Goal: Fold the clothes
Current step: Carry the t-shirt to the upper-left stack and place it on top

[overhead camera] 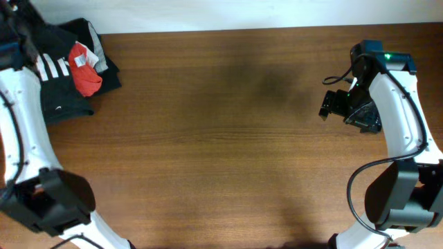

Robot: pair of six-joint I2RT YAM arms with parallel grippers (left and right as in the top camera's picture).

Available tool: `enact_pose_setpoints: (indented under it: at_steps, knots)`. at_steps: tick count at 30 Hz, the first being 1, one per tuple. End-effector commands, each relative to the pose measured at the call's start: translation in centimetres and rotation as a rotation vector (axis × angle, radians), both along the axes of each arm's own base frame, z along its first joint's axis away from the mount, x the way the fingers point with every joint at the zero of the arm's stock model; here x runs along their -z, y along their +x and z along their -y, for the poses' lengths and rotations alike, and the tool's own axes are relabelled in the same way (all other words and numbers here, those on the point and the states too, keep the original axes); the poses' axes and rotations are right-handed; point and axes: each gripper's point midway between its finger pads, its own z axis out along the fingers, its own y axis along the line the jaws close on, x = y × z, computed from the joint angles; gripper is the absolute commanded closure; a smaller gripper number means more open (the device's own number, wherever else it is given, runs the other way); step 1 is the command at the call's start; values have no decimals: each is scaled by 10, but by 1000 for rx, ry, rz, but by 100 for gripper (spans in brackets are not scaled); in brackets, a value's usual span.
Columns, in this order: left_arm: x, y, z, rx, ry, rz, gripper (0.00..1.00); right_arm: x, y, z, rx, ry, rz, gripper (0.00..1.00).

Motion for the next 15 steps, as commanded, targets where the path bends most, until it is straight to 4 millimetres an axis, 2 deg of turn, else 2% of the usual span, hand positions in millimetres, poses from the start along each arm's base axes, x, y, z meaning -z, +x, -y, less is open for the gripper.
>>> enact_pose_setpoints:
  at_steps: [1, 4, 5, 8, 10, 13, 15]
  knots:
    - [36, -9, -8, -10, -17, -123, 99, -7, 2, 2, 13, -5, 25, 1]
    - [67, -3, -17, 19, 33, -212, 99, -7, 2, 2, 13, -5, 25, 1]
    - [84, 0, -25, 26, 52, -253, 99, -7, 2, 2, 13, -5, 25, 1]
    - [136, 14, -57, 17, 100, -327, 99, -7, 2, 2, 13, -5, 25, 1]
    - [160, 19, -80, -25, 136, -351, 99, -7, 2, 2, 13, -5, 25, 1]
    - [211, 10, -114, -91, 110, -421, 99, -7, 2, 2, 13, -5, 25, 1]
    - [260, -7, -133, -112, 57, -513, 99, -7, 2, 2, 13, -5, 25, 1]
